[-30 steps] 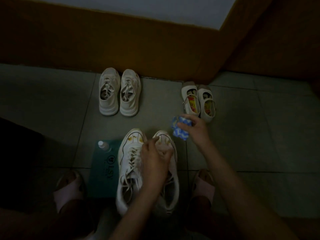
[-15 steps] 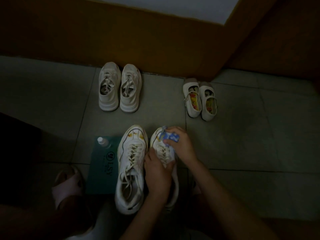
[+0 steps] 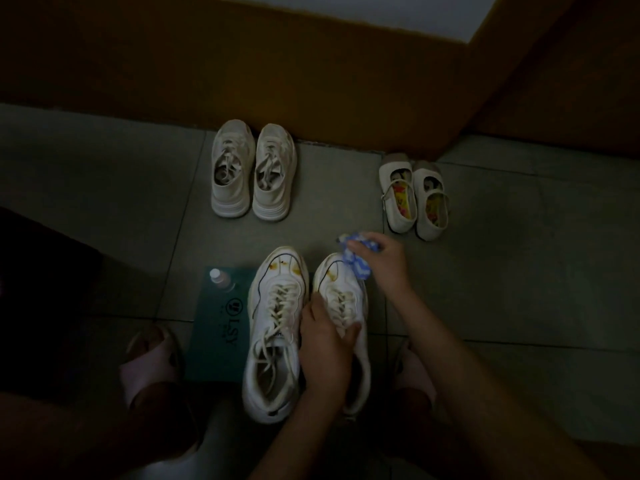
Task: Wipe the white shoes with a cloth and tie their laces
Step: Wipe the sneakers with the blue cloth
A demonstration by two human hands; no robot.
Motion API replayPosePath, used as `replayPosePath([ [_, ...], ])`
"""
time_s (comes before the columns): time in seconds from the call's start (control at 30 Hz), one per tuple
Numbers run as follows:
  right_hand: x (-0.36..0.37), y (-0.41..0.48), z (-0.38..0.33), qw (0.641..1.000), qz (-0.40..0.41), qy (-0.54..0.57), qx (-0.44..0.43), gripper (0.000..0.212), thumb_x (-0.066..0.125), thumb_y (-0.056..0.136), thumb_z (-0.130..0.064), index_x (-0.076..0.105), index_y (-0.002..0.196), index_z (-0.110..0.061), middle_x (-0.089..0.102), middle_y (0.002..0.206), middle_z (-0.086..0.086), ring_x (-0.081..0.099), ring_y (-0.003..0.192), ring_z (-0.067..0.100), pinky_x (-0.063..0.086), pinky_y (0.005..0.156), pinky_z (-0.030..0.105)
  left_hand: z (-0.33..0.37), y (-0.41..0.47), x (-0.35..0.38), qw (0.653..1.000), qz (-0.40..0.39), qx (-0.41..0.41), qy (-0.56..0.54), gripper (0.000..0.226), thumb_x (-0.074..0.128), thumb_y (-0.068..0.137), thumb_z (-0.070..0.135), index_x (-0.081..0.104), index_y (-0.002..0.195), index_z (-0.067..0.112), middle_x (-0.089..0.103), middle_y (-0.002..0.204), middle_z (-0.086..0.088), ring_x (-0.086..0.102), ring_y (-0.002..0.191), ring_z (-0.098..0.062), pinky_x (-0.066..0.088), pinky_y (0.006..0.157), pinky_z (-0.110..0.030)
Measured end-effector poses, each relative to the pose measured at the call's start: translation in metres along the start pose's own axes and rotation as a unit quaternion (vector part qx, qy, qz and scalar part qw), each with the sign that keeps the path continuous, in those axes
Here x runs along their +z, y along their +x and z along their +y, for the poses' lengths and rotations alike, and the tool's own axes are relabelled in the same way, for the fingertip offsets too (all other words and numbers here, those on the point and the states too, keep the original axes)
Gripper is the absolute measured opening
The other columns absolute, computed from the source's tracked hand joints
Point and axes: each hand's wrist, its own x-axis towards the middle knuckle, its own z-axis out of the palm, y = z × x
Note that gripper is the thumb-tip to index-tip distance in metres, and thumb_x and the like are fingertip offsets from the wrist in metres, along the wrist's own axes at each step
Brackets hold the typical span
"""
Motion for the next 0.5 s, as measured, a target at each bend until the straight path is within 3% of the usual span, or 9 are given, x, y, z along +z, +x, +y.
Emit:
replayPosePath([
  [0.07, 0.007, -0.01, -0.005, 0.995, -0.077, -0.048, -0.048, 0.033, 0.074, 0.078, -0.012, 0.066, 0.109, -0.003, 0.061, 0.097, 0.001, 0.049, 0.098, 0.012, 0.04, 0.07, 0.008, 0.0, 0.0, 0.001, 1.0, 0.004, -0.004, 0.007, 0.079, 0.064, 0.082, 0.042, 0.025, 0.145, 0.011, 0.035, 0.146, -0.007, 0.03, 0.136, -0.02, 0.021, 0.109, -0.025],
  [0.13, 0.015, -0.015, 0.002, 0.968, -0.127, -0.169, -0.133, 0.03, 0.078, 0.073, -0.018, 0.071, 0.1, -0.007, 0.056, 0.091, 0.001, 0.041, 0.101, 0.017, 0.03, 0.079, 0.015, 0.001, -0.001, 0.0, 1.0, 0.001, -0.003, 0.0, 0.079, 0.064, 0.082, 0.042, 0.026, 0.145, 0.012, 0.035, 0.146, -0.007, 0.032, 0.135, -0.02, 0.022, 0.109, -0.026],
  [0.23, 0.019, -0.014, 0.015, 0.931, -0.143, -0.261, -0.209, 0.025, 0.08, 0.069, -0.022, 0.071, 0.085, -0.006, 0.061, 0.098, 0.009, 0.042, 0.102, 0.027, 0.027, 0.085, 0.02, 0.001, -0.002, -0.004, 0.997, -0.043, -0.008, -0.06, 0.078, 0.064, 0.085, 0.034, 0.021, 0.146, 0.011, 0.027, 0.149, -0.009, 0.03, 0.135, -0.024, 0.028, 0.109, -0.034],
  [0.33, 0.019, -0.009, 0.015, 0.91, -0.132, -0.299, -0.256, 0.026, 0.078, 0.068, -0.027, 0.069, 0.081, -0.006, 0.062, 0.091, 0.007, 0.045, 0.096, 0.026, 0.022, 0.078, 0.017, 0.0, -0.001, -0.001, 1.0, -0.018, -0.006, -0.001, 0.077, 0.06, 0.086, 0.039, 0.02, 0.146, 0.013, 0.03, 0.148, -0.006, 0.029, 0.136, -0.02, 0.022, 0.11, -0.028],
  [0.4, 0.02, -0.002, 0.013, 0.913, -0.118, -0.299, -0.251, 0.023, 0.075, 0.07, -0.027, 0.066, 0.076, -0.007, 0.058, 0.083, 0.003, 0.044, 0.091, 0.024, 0.022, 0.074, 0.02, 0.001, -0.001, 0.0, 1.0, -0.002, -0.009, 0.02, 0.077, 0.059, 0.086, 0.04, 0.02, 0.146, 0.013, 0.031, 0.148, -0.006, 0.028, 0.137, -0.018, 0.019, 0.11, -0.025],
  [0.5, 0.021, 0.009, 0.012, 0.943, -0.058, -0.258, -0.202, 0.015, 0.071, 0.075, -0.012, 0.057, 0.071, -0.011, 0.05, 0.076, -0.001, 0.047, 0.084, 0.024, 0.03, 0.071, 0.027, 0.003, -0.001, -0.002, 1.0, -0.005, -0.005, 0.02, 0.077, 0.059, 0.087, 0.038, 0.018, 0.146, 0.013, 0.029, 0.148, -0.006, 0.025, 0.138, -0.019, 0.018, 0.111, -0.025],
])
